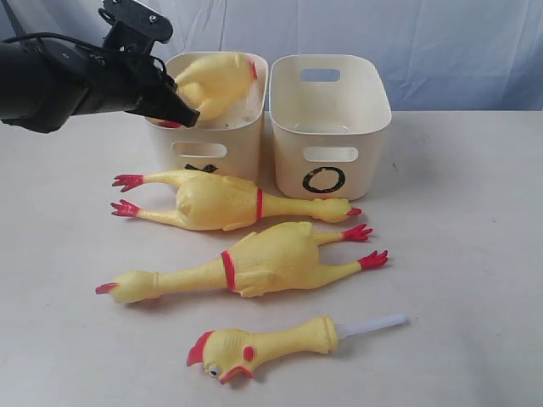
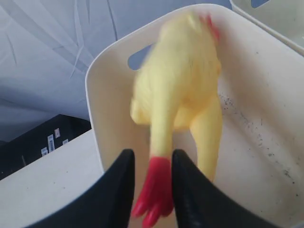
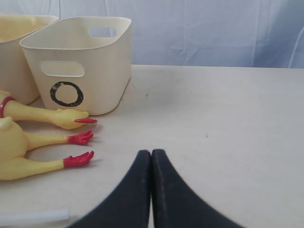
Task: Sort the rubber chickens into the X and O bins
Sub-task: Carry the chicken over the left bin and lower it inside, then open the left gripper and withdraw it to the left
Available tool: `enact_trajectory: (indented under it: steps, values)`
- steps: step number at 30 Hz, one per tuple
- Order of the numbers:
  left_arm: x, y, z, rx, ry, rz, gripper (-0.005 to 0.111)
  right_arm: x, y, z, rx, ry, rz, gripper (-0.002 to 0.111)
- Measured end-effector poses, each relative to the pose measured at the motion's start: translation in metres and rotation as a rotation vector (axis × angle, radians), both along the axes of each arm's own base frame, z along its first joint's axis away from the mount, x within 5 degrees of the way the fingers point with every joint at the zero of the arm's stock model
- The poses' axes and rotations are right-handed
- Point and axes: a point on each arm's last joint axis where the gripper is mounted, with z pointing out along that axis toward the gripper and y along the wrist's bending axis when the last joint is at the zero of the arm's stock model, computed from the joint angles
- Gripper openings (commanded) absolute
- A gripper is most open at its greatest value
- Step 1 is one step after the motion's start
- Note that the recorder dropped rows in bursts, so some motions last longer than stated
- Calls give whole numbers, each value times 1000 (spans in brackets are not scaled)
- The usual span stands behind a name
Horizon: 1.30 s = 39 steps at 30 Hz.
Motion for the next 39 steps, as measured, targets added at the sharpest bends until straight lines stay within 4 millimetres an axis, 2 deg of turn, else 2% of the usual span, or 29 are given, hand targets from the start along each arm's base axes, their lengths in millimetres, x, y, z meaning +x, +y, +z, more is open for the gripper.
enact_trajectory:
  steps: [18, 30, 32, 37, 39]
  values:
    - [0, 0, 1, 20, -14, -7, 35, 0, 0, 0, 0, 0, 0, -1]
    - [-20, -1, 47, -43, -64, -83, 34, 0, 0, 0, 2, 0, 0, -1]
    - [-25, -2, 55, -59, -61, -110, 29, 0, 0, 0, 2, 0, 0, -1]
    - [-40, -7, 69, -83, -25, -221, 0, 0, 0, 0, 2, 0, 0, -1]
    - [-48, -10, 72, -57, 2, -296, 0, 0, 0, 0, 1, 0, 1, -1]
